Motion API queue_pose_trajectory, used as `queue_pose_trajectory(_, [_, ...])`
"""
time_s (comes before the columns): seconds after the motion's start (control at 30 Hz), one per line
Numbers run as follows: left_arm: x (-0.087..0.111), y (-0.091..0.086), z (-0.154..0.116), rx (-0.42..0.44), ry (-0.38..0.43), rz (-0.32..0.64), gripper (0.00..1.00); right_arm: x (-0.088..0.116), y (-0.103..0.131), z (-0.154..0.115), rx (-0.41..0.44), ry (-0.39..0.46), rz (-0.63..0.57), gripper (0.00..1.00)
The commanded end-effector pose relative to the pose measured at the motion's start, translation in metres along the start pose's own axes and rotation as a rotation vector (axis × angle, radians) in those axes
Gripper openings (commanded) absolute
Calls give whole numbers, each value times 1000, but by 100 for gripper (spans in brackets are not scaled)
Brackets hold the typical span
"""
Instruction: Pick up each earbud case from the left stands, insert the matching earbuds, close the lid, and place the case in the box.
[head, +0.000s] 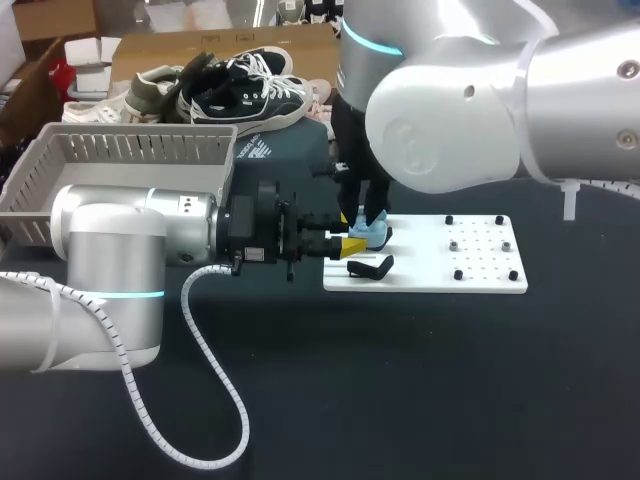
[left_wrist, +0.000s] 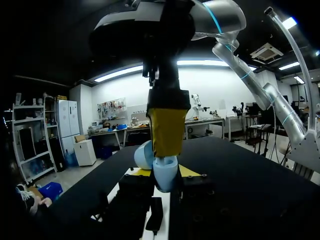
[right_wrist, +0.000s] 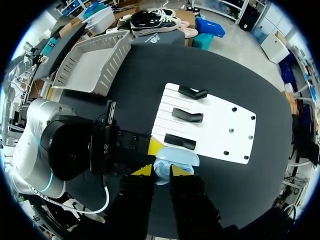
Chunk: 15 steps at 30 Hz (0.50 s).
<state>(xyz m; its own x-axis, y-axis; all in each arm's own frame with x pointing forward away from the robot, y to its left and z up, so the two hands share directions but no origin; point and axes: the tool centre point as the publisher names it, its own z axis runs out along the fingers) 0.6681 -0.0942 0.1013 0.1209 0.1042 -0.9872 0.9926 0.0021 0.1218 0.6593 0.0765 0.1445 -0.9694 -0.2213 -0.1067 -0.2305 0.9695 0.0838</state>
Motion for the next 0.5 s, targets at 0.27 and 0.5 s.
queue_pose_trajectory(0.27, [0, -1, 0, -5, -1, 2, 0, 1, 5, -4, 19, -10, -1, 42])
queue_pose_trajectory(0.5, [0, -1, 0, -5, -1, 2, 0, 4, 6, -17, 29, -39, 0, 46])
